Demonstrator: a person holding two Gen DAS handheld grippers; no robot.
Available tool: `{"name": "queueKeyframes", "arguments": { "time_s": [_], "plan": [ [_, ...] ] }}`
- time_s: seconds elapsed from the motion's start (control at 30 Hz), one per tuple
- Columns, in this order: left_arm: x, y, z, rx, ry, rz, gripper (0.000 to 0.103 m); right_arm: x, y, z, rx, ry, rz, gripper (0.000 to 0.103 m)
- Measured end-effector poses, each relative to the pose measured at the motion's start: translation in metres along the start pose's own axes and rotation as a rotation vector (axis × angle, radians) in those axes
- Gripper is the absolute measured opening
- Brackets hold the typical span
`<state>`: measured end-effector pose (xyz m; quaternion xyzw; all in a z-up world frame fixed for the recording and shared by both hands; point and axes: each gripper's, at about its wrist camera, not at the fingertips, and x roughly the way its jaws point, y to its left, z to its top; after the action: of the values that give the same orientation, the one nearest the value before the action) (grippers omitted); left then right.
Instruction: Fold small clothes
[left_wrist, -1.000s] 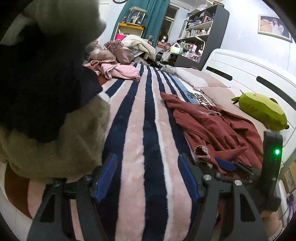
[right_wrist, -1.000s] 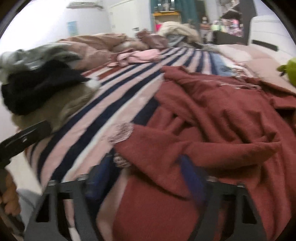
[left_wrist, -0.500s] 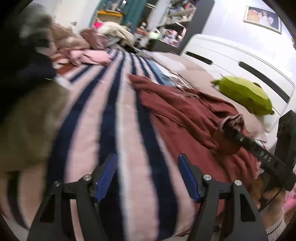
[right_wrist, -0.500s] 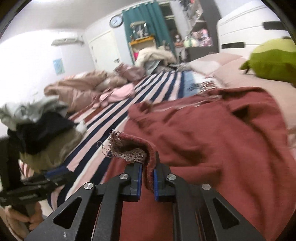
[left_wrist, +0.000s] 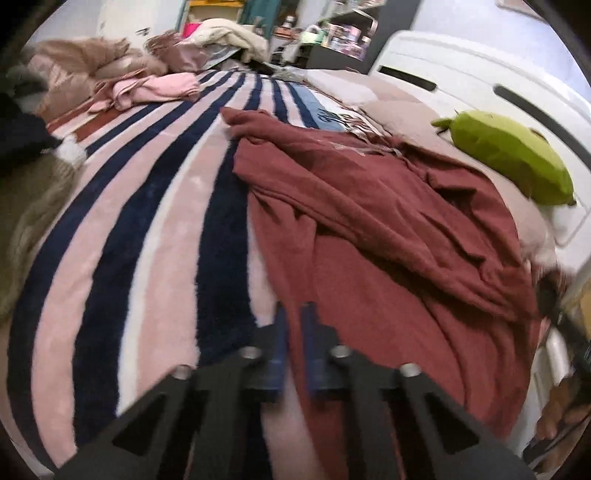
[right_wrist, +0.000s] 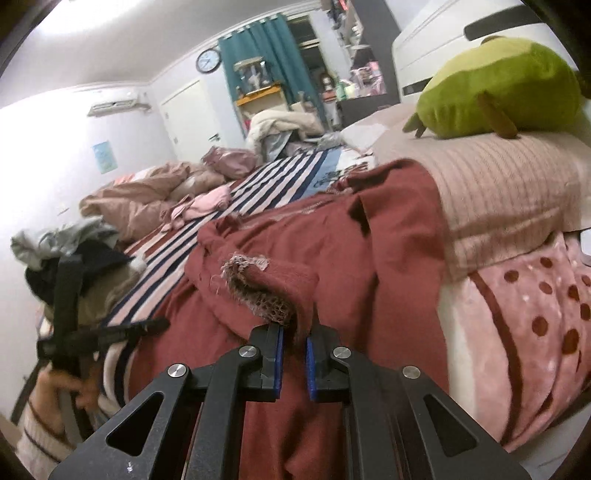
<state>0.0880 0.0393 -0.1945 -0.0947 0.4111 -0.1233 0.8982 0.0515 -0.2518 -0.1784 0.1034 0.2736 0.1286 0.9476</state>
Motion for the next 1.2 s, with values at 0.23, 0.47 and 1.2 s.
{"name": "queueKeyframes", "arguments": {
  "time_s": [0.23, 0.47, 1.2],
  "plan": [
    [-0.02, 0.003, 0.003, 0.004, -0.045, 0.071, 0.0, -0.009, -0.019, -0.013, -0.051, 0.098, 0.106, 0.02],
    [-0.037, 0.023, 0.017, 0.024, -0.11, 0.266, 0.0, -0.045, -0.019, 0.017, -0.074, 0.043, 0.156, 0.057],
    [-0.06, -0.002, 0.033, 0.083, -0.145, 0.136, 0.034, -0.006, -0.098, 0.011, -0.005, 0.227, -0.056, 0.0]
  ]
}}
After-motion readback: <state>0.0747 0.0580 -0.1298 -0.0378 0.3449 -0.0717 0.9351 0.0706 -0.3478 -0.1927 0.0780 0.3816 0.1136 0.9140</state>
